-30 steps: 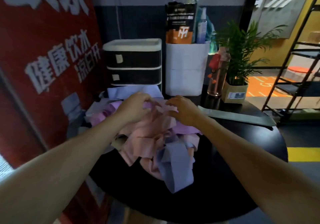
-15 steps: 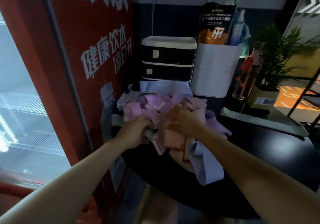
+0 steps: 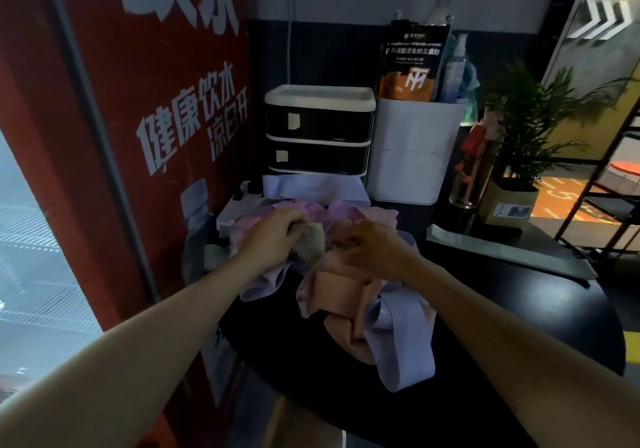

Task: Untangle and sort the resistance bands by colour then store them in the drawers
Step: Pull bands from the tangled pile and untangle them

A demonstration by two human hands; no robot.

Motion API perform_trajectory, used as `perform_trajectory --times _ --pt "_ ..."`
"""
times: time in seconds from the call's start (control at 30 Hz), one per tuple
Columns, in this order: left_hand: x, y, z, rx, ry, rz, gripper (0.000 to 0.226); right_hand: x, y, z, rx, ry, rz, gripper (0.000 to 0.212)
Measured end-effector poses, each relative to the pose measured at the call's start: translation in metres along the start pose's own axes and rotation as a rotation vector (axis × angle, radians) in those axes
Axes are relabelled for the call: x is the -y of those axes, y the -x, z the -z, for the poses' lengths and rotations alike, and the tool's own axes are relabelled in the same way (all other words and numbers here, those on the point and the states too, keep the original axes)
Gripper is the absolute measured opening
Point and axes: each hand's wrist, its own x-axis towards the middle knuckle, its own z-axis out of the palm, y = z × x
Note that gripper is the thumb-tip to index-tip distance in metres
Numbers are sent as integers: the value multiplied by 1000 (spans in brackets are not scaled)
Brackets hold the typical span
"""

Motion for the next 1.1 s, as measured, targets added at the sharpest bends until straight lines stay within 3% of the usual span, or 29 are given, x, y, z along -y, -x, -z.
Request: perform_trajectory --times 0.07,0.27,0.37,0.63,0.8,0.97,1.1 --pt "-13 -15 4 -5 5 -15 27 -2 1 8 -31 -26 2 30" --pt "-57 -60 8 -8 -81 -94 23 -30 -2 24 -122 -14 -13 22" --pt "-79 -79 6 10 -105 -147 9 -39 -3 31 -202 -71 -74 21" --pt "-117 -114 -6 -34 -33 -176 15 -55 -7 55 -305 -257 -82 15" --pt "-132 -128 1 -98 2 -189 20 -60 -10 66 -338 -422 -95 21" --pt "-142 -139 14 -152 -17 -236 15 -56 -24 82 -432 -370 -114 21" --pt "-144 -145 28 -214 52 -196 15 -49 -37 97 -570 -469 -111 8"
